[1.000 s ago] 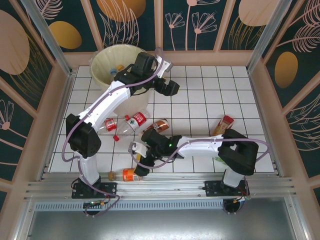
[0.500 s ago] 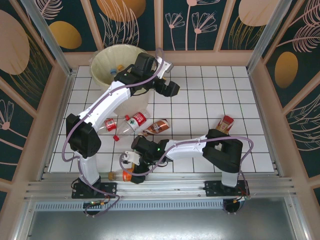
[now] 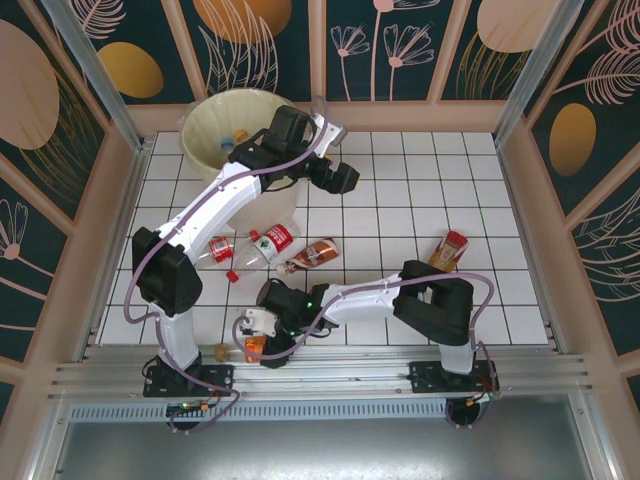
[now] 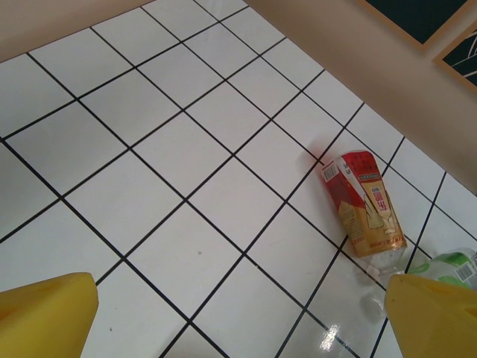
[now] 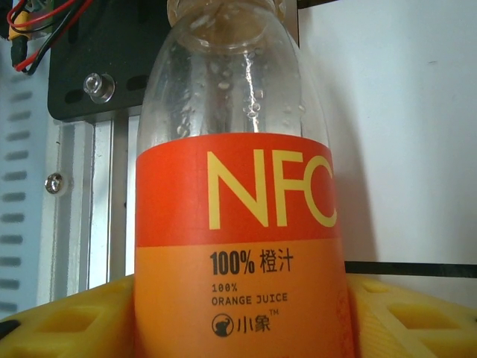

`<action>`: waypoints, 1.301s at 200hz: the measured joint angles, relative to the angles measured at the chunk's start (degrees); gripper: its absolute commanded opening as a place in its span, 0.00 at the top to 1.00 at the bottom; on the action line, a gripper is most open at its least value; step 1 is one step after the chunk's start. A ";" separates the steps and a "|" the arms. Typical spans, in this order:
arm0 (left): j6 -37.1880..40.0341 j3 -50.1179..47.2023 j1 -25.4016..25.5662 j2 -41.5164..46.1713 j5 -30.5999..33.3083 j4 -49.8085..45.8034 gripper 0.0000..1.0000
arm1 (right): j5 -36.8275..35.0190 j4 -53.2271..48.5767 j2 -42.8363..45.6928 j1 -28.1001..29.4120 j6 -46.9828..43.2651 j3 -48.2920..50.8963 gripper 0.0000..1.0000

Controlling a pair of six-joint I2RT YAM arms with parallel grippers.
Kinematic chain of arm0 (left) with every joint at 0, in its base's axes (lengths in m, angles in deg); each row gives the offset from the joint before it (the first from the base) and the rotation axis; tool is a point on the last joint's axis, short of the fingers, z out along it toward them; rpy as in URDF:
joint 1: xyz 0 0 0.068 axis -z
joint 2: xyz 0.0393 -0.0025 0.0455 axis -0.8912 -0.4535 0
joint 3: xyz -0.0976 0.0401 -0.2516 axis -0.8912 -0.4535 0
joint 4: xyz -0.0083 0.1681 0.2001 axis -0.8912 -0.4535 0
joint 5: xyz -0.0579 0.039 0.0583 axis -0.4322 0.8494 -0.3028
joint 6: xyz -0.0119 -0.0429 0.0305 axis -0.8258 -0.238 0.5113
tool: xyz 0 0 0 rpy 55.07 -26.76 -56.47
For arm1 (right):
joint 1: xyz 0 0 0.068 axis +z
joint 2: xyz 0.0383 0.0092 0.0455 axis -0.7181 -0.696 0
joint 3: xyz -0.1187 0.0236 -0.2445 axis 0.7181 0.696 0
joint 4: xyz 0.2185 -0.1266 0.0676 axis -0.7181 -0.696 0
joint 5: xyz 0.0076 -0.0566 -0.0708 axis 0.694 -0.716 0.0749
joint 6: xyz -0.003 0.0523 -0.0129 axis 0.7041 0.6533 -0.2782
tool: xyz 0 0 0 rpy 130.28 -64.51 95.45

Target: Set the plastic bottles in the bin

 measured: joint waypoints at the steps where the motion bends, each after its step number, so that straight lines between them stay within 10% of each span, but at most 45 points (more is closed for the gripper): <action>1: 0.02 0.00 0.00 -0.02 0.00 0.00 0.01 | 0.00 -0.02 0.00 0.00 -0.02 0.00 0.42; 260: -3.69 -2.64 0.00 8.81 -3.06 8.41 0.01 | -0.24 8.37 15.30 -14.91 4.94 11.96 0.52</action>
